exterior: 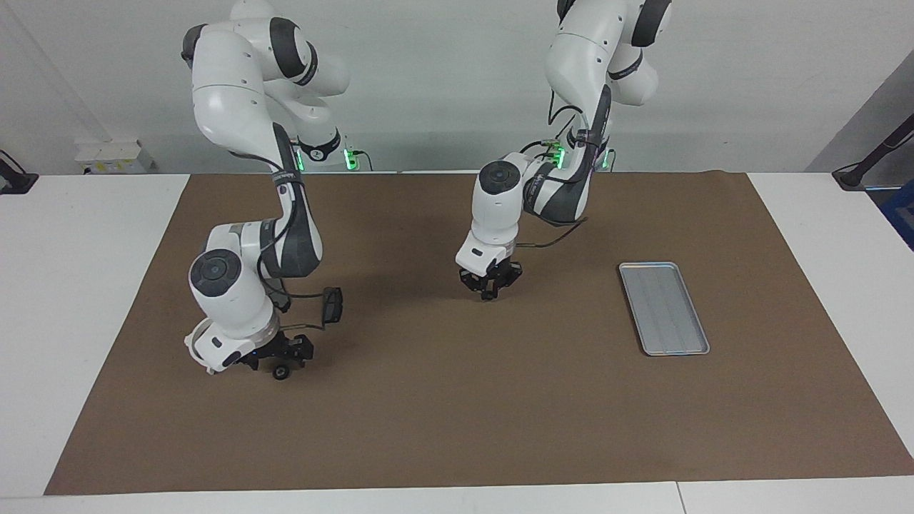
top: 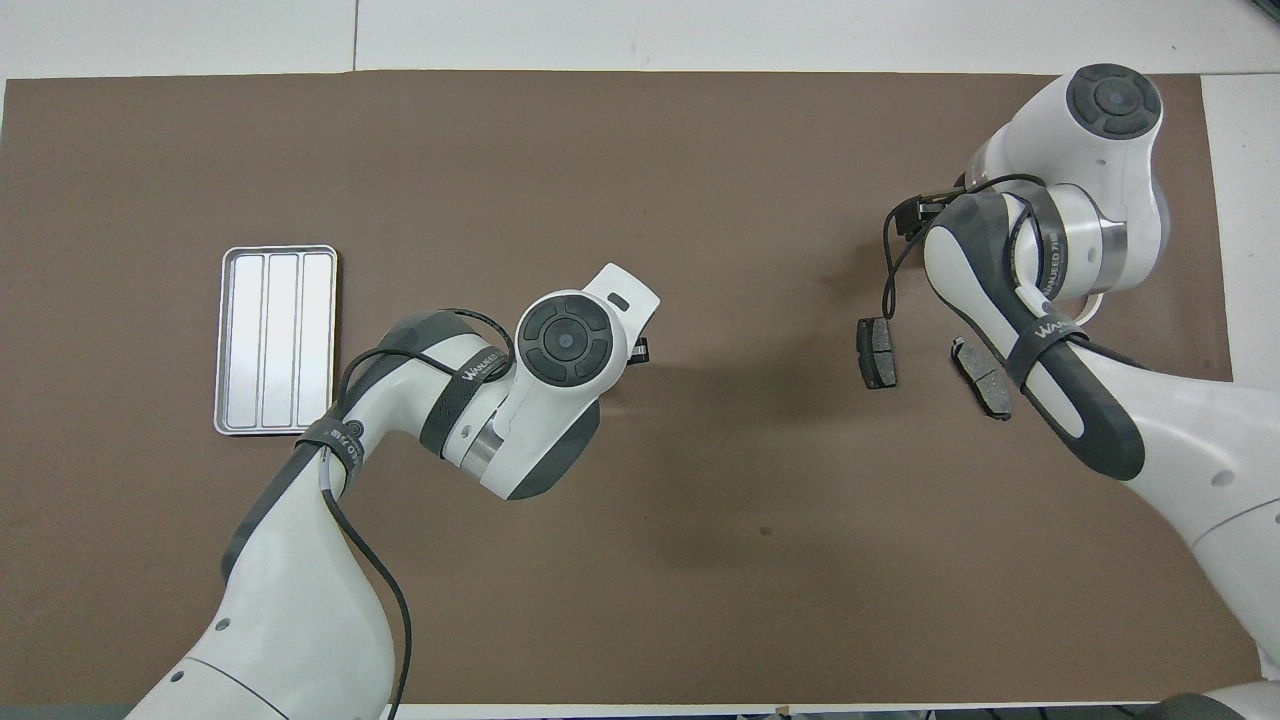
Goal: Place bearing gear from tray to pile
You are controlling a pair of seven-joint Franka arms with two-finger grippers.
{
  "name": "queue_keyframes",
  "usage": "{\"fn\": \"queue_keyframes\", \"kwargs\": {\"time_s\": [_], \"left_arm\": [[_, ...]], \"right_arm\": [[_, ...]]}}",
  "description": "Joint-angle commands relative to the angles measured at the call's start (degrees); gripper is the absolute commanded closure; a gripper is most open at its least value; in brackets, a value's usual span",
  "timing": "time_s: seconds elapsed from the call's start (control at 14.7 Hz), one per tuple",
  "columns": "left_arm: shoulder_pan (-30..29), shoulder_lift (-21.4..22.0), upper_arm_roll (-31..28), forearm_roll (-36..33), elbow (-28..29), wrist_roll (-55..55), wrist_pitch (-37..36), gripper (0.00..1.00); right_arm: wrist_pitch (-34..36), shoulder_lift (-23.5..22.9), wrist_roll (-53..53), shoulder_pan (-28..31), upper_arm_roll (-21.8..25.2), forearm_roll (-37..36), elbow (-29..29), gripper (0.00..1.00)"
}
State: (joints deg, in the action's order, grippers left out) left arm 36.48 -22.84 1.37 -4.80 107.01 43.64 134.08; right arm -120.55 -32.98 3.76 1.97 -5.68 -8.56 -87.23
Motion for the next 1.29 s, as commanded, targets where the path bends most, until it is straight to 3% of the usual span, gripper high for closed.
{"fn": "queue_keyframes", "kwargs": {"time_s": [0.0,0.41,0.54,0.68,0.75,0.82,0.95,1.23], "left_arm": [[-0.19,0.34,0.12,-1.36,1.88,0.83,2.5,1.0],[-0.45,0.34,0.12,-1.8,2.68,0.65,4.26,1.0],[-0.8,0.34,0.12,-1.88,3.37,-0.22,5.92,0.73],[-0.8,0.34,0.12,-1.88,3.55,-0.31,6.11,0.68],[-0.89,0.34,0.12,-1.88,3.12,-0.4,5.67,0.41],[-1.15,0.34,0.12,-1.88,2.51,-0.4,5.32,0.22],[-1.85,0.34,0.03,-2.14,0.84,-0.49,4.01,0.1],[-1.94,0.26,0.03,-2.76,0.57,-0.58,3.04,0.06]], "right_arm": [[5.91,6.07,-1.13,-2.48,-0.39,-1.9,-0.76,0.0],[11.12,10.13,-0.69,-4.08,-0.47,-1.19,-0.05,0.0],[11.04,10.22,-0.6,-4.08,-0.47,-1.19,-0.05,0.0],[11.04,10.22,-0.6,-4.08,-0.47,-1.19,-0.05,0.0],[11.04,10.22,-0.51,-4.08,-0.47,-1.19,-0.05,0.0],[11.04,10.22,-0.51,-4.08,-0.47,-1.19,-0.05,0.0],[11.04,10.22,-0.51,-4.08,-0.47,-1.19,-0.05,0.0],[10.95,10.22,2.72,-4.08,-2.39,-1.02,-0.14,0.0]]}}
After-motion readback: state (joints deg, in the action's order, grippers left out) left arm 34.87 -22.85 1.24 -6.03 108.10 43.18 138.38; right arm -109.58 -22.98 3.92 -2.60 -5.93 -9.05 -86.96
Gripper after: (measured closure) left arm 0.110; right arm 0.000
